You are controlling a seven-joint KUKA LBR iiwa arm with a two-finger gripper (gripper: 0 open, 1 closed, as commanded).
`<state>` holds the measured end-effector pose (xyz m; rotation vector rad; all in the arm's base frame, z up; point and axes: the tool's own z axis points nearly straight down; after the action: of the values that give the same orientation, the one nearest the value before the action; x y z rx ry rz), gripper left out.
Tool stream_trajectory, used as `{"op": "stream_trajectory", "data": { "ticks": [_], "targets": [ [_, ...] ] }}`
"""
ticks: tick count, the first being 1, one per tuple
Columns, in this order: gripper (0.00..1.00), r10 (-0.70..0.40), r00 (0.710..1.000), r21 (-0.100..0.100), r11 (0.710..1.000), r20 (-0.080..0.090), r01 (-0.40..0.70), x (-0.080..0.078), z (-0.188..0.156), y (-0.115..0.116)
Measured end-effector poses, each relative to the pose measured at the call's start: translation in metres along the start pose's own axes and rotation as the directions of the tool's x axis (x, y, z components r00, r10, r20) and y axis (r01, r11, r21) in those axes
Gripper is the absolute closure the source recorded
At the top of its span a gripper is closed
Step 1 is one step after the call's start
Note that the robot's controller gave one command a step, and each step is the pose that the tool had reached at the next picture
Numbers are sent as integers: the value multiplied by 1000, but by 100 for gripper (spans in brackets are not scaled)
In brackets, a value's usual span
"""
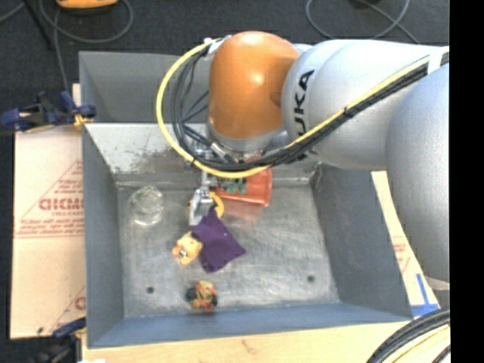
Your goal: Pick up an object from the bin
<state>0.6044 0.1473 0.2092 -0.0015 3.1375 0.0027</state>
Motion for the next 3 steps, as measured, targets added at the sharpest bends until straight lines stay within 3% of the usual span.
{"op": "stream_trajectory", "data": {
  "ticks": [1, 2, 3],
  "targets": [
    [0, -161, 987, 2, 987, 2, 161, 0, 47, -16],
    [0, -471, 882, 0, 882, -3, 471, 6, 63, -35],
    [0, -587, 809, -1, 809, -1, 587, 9, 70, -42]
  ]
}}
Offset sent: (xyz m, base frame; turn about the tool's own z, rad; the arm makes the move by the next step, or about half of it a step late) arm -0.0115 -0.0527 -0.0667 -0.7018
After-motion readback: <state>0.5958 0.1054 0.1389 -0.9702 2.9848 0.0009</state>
